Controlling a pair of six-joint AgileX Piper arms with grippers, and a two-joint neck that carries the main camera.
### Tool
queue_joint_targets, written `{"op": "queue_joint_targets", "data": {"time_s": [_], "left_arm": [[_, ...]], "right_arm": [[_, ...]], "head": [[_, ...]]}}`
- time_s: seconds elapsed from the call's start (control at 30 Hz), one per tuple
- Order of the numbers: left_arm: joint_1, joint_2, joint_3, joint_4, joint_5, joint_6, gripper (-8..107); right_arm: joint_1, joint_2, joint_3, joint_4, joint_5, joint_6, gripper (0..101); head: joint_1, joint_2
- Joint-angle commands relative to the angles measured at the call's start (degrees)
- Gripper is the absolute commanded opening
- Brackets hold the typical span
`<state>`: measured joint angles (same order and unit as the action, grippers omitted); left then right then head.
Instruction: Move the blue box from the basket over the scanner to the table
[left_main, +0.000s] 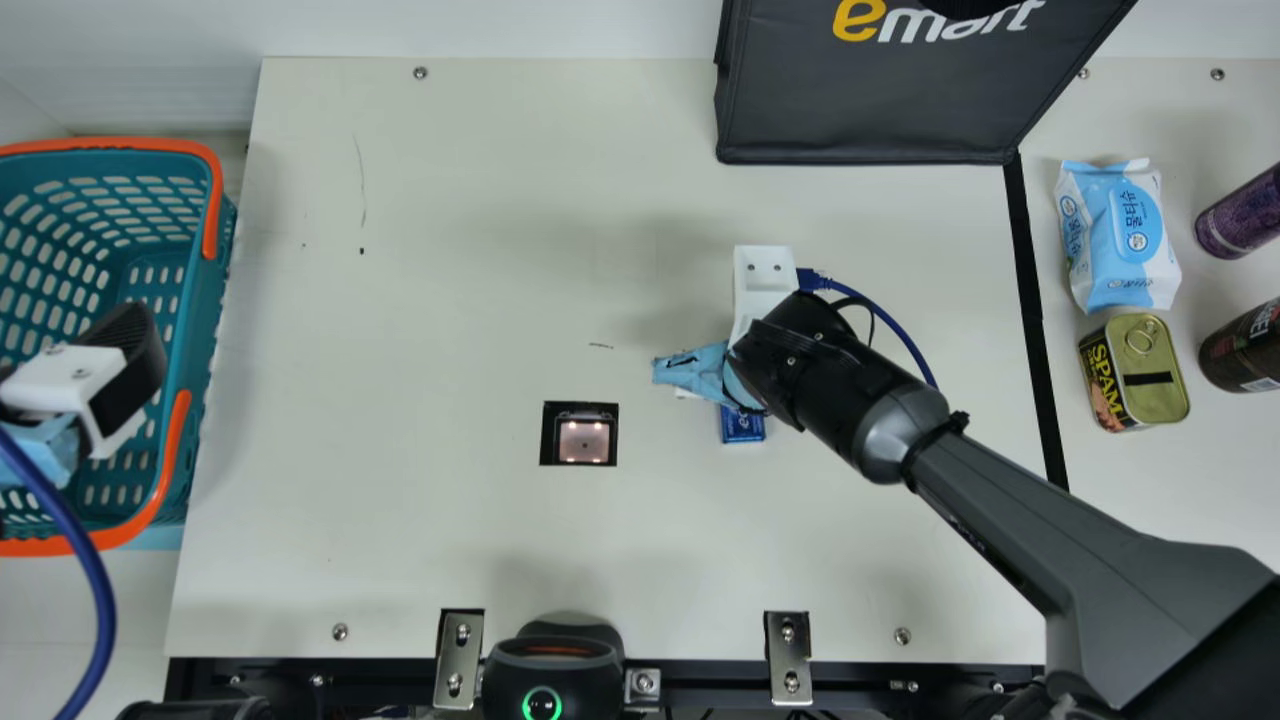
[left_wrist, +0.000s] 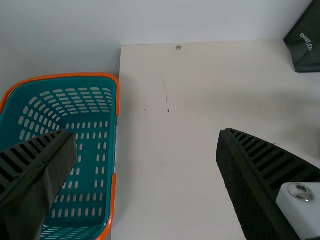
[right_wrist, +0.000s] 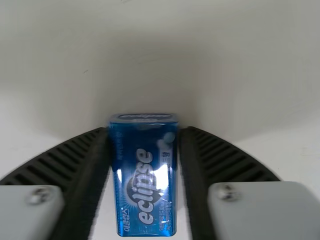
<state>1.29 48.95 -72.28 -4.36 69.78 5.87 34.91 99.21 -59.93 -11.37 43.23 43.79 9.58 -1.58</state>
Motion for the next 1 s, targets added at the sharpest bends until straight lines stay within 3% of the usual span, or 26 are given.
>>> {"op": "queue_joint_targets", "data": {"time_s": [0.0,0.1,0.13,0.53,0.67,0.8,0.97], "left_arm": [[0.0,0.0,0.0,0.0,0.0,0.0,90],[0.0,0.0,0.0,0.0,0.0,0.0,90],[0.0,0.0,0.0,0.0,0.0,0.0,90],[0.0,0.0,0.0,0.0,0.0,0.0,90],[0.0,0.0,0.0,0.0,0.0,0.0,90],[0.0,0.0,0.0,0.0,0.0,0.0,90],[0.0,0.0,0.0,0.0,0.0,0.0,90]], "right_arm": [[0.2,-0.1,0.1,-0.1,0.4,0.1,22],[0.6,-0.6,0.0,-0.3,0.9,0.2,1],[0.7,-0.9,-0.1,-0.4,1.2,0.3,0],[2.7,-7.5,-4.4,-0.1,7.8,-1.0,0],[2.3,-9.2,-5.6,0.6,9.3,-2.3,0],[-1.3,-11.6,-5.0,3.5,9.1,-7.3,0],[-10.3,-16.6,-2.4,10.8,8.3,-20.8,0]], "head": [[-1.7,0.0],[-1.7,0.0],[-1.7,0.0],[-1.7,0.0],[-1.7,-5.3],[-1.7,-10.7],[-1.7,-17.4]]}}
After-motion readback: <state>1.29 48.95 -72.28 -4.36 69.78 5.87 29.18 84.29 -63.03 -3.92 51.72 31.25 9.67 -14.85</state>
